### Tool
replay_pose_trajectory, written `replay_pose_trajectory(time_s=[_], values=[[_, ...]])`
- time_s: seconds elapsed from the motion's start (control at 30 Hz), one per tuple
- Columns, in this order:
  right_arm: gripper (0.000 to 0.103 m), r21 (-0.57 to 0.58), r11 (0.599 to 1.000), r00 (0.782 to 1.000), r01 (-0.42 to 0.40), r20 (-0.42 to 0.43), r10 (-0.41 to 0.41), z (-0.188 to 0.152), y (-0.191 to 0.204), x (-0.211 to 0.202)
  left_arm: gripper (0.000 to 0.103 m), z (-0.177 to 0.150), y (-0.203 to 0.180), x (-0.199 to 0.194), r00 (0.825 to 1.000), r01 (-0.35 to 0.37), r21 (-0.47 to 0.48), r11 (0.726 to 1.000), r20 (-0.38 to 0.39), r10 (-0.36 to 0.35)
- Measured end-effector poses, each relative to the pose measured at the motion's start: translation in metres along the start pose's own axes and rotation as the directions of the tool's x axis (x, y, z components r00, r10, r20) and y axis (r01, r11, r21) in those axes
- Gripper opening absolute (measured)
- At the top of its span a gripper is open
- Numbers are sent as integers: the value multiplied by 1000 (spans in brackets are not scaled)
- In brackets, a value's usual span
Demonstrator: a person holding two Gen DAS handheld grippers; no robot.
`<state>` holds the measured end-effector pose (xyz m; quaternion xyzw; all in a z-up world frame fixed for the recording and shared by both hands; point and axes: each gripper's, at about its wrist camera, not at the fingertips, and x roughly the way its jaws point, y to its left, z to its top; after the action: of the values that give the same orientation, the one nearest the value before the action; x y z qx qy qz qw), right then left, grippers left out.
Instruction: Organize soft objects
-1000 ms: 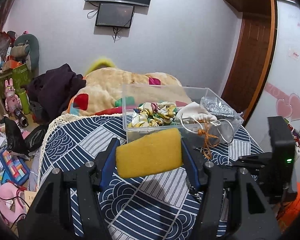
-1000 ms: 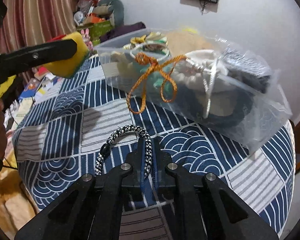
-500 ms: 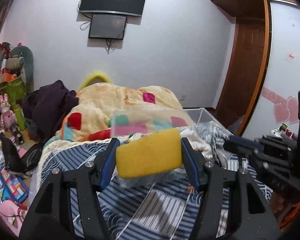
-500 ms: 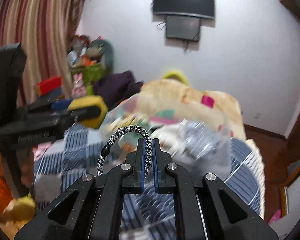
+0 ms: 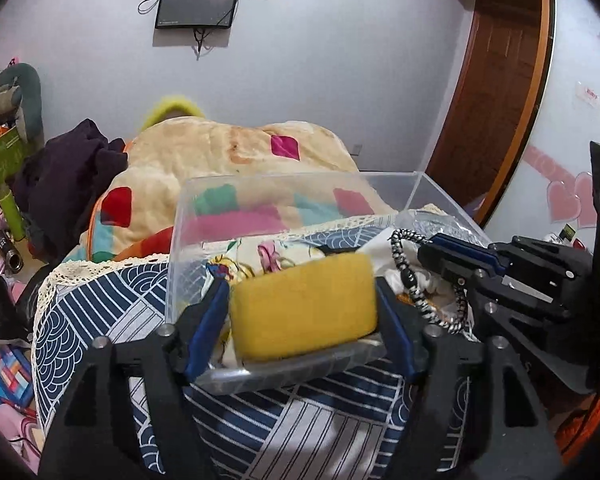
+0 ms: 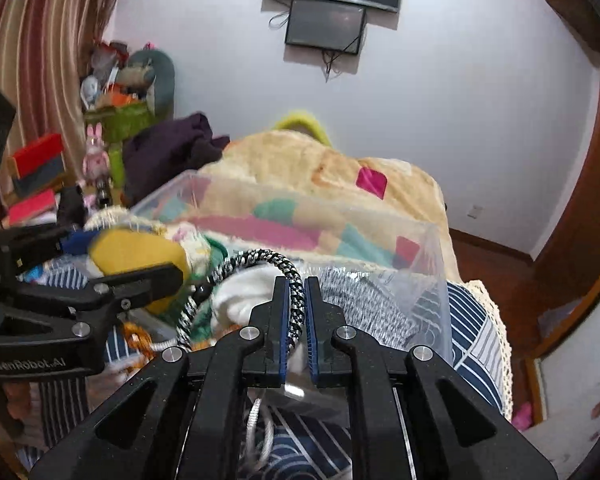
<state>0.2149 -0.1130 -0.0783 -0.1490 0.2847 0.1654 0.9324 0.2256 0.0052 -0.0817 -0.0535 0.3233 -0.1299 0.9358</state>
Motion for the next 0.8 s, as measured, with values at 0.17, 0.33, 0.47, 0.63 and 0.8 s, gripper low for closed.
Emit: replay_pose_trajectory(time_s=[0.17,0.33,0.47,0.63,0.8], values=[[49,3,1000,999,-1,51,1,0,-4,-19,75,-4,0,-15,1000,1,-11,1000,6,-1],[52,14,1000,991,-10,132,8,6,-10,-51,75,-3,-5,-51,997,-1,-9,1000,74,2],[59,39,999,977,-29,211,21,8,-13,-82,75,-1,-14,-90,986,-4,11,1000,169,2],[71,52,997,956,-64,291,46,7,-13,-116,75,-3,-35,-138,957,-74,67,995,284,52],[82,72,993,933,-96,355,64,4,-11,-142,75,-8,-49,-173,935,-87,68,994,349,58]])
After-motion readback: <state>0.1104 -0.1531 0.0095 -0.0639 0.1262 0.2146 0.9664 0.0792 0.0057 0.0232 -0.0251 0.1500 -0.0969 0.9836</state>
